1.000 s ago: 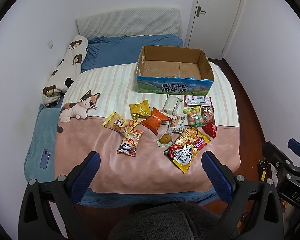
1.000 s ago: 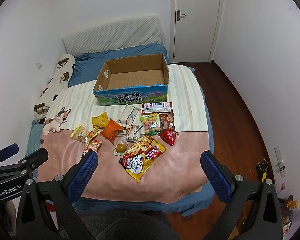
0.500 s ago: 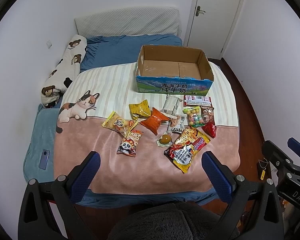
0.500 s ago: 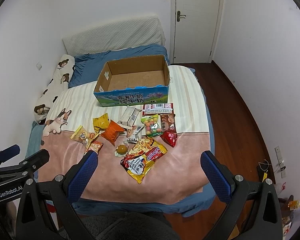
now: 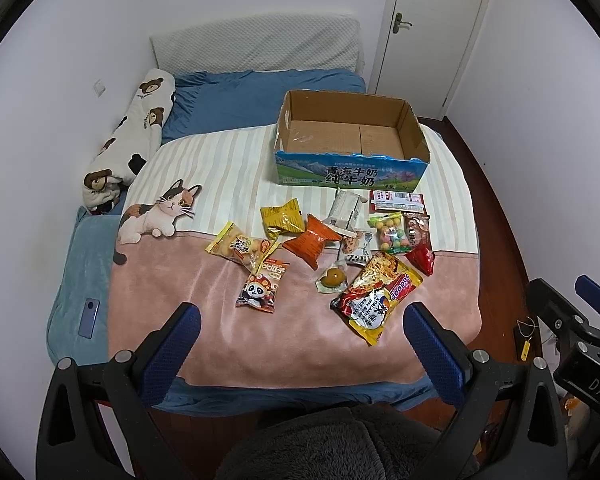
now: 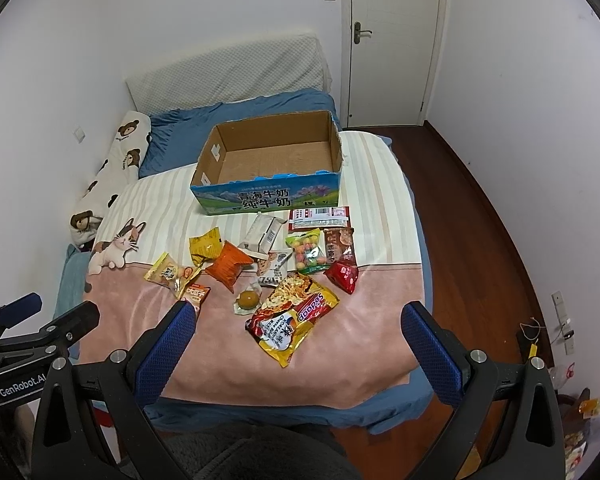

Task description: Organize snacks

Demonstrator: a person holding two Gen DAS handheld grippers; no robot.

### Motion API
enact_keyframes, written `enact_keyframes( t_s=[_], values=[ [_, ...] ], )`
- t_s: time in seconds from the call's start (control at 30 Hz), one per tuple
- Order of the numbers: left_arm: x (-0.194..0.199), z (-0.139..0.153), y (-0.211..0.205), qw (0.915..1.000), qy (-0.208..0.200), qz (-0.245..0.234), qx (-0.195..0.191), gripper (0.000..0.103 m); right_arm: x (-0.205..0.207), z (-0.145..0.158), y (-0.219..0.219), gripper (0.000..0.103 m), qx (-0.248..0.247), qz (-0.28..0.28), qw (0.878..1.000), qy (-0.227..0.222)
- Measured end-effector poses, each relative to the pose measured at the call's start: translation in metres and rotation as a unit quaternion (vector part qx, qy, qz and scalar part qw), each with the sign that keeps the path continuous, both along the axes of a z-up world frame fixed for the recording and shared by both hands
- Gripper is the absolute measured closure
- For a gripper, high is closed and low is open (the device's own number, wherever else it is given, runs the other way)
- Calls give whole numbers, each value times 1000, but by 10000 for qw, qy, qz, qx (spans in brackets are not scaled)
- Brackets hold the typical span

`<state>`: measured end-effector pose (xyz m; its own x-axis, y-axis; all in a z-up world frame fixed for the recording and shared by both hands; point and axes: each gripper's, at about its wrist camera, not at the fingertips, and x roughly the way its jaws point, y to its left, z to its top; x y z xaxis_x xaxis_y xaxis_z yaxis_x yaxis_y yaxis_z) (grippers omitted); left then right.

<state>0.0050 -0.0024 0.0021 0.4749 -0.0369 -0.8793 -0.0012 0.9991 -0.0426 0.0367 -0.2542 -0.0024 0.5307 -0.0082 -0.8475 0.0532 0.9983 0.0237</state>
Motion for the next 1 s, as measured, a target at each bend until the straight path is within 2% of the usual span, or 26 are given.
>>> enact_keyframes(
  t_s=[0.67, 0.73, 0.83, 1.0],
  values=[
    [-2, 2, 9, 10000, -24, 33, -38, 0, -6, -1, 3, 0, 87, 34, 10000, -16],
    [-1, 0, 11, 9999, -139, 80, 20, 0, -5, -6, -1, 0, 160, -33, 9999, 18],
    [8, -15, 12, 9991, -286, 171, 260, 0, 6, -28, -10, 0, 394, -242, 9988, 181],
    [31, -65, 15, 9955, -246, 300, 868, 0, 34, -97, -28, 0, 1061, -657, 9893, 760]
  ],
)
